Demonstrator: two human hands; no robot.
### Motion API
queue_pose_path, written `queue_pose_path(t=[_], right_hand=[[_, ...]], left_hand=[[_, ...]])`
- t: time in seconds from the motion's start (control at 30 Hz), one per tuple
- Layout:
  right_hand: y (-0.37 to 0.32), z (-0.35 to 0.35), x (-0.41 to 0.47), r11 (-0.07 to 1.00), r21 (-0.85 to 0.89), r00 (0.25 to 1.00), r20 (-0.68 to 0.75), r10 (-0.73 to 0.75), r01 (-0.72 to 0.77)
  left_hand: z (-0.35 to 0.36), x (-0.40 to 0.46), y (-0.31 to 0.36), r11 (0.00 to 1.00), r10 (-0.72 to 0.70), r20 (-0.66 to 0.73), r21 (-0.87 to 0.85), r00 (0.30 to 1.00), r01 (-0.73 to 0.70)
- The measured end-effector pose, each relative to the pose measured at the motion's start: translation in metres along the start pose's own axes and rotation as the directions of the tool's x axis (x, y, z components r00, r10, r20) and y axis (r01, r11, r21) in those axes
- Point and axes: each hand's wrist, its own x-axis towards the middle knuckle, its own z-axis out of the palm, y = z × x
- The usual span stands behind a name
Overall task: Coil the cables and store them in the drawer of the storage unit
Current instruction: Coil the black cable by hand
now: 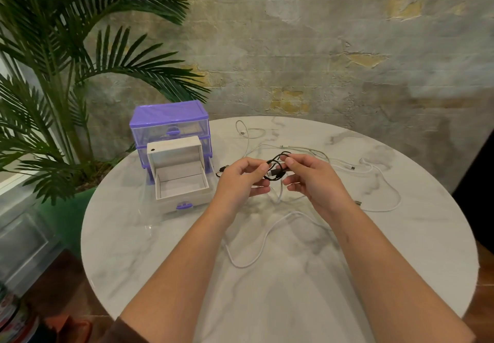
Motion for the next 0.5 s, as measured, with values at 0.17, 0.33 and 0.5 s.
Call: queue_pose_path(t=[0.17, 0.33, 0.5], right_hand=[[0.000, 0.004, 0.000, 1.000, -0.024, 0.998, 0.056, 0.016, -0.015], [-0.001, 0.008, -0.003, 1.000, 0.014, 0.997, 0.079, -0.025, 0.024], [0.002, 0.011, -0.005, 0.999, -0.040, 0.993, 0.122, -0.006, 0.011]], left_hand=[[-0.001, 0.000, -0.001, 0.997, -0.054, 0.011, -0.060, 0.999, 0.054], [-0.001, 0.000, 0.000, 0.994, -0.054, 0.010, -0.091, 0.998, 0.055], [0.001, 0.000, -0.002, 1.000, 0.000, -0.019, -0.027, 1.000, -0.001]])
